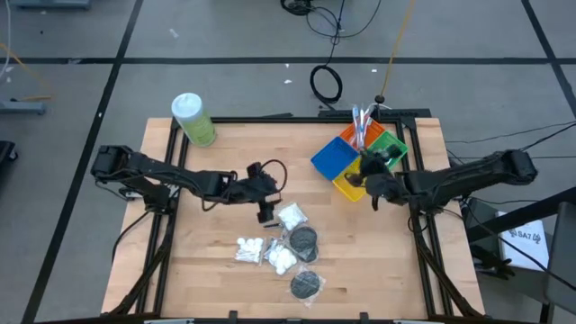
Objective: Pick & Place Travel size toiletries
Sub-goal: Put the nail cutter into the green bin
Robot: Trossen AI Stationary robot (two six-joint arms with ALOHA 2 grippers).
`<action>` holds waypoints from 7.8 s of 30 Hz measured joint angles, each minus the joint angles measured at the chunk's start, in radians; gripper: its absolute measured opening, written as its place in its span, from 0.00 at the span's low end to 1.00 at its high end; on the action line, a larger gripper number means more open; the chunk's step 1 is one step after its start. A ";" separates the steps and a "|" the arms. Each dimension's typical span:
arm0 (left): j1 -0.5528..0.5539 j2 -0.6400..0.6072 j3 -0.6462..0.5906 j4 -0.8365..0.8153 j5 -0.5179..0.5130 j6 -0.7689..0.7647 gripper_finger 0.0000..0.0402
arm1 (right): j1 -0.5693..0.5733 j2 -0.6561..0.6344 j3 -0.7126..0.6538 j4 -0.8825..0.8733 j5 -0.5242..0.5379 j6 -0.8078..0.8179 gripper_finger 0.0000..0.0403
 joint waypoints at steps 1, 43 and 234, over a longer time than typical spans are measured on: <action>0.003 0.006 -0.012 -0.005 -0.023 -0.016 0.70 | -0.020 -0.022 0.000 -0.089 -0.001 0.092 0.04; -0.042 0.054 -0.039 -0.133 0.166 -0.178 0.61 | -0.162 -0.173 -0.083 0.419 -0.739 0.019 0.49; -0.154 0.107 -0.095 -0.007 0.302 -0.432 0.73 | -0.115 -0.044 -0.077 0.412 -0.942 0.048 0.38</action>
